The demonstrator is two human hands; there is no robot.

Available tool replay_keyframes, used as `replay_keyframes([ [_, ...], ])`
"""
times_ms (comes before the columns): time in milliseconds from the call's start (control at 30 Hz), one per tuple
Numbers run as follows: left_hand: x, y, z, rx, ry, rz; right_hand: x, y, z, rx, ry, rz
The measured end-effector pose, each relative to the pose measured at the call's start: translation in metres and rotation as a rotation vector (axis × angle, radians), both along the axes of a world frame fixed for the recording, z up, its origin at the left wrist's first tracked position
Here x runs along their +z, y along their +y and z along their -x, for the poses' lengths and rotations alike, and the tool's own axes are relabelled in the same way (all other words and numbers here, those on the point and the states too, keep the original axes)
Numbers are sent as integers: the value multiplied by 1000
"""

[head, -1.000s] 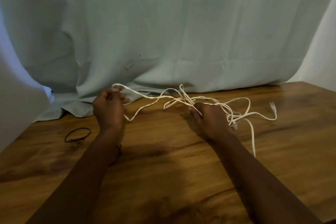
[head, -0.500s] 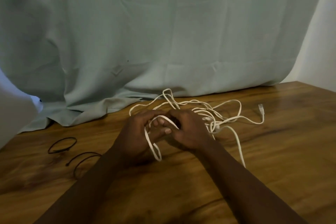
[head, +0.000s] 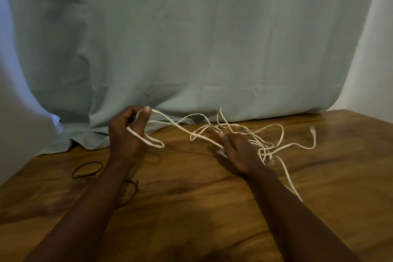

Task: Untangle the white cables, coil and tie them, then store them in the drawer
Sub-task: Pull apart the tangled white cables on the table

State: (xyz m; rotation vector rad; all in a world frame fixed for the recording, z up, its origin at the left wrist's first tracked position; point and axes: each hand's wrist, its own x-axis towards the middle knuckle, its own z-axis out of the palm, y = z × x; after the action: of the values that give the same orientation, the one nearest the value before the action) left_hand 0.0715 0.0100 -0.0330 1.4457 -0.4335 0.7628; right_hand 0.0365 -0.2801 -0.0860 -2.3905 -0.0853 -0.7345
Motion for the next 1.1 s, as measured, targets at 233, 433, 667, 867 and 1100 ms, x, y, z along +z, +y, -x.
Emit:
replay_keyframes([
  [233,40,25,5,23,19,347,-5,-9,-2,20,46,104],
  [433,88,33,27,-69,84,602,-8,-11,-7,-34,36,161],
  [667,126,33,48,-93,115,620,-1,-9,-1,-254,57,277],
  [867,80,-3,43,89,98,-217,1,19,6,-300,144,649],
  [1100,27,-29,47,213,177,-706,3,43,15,232,33,519],
])
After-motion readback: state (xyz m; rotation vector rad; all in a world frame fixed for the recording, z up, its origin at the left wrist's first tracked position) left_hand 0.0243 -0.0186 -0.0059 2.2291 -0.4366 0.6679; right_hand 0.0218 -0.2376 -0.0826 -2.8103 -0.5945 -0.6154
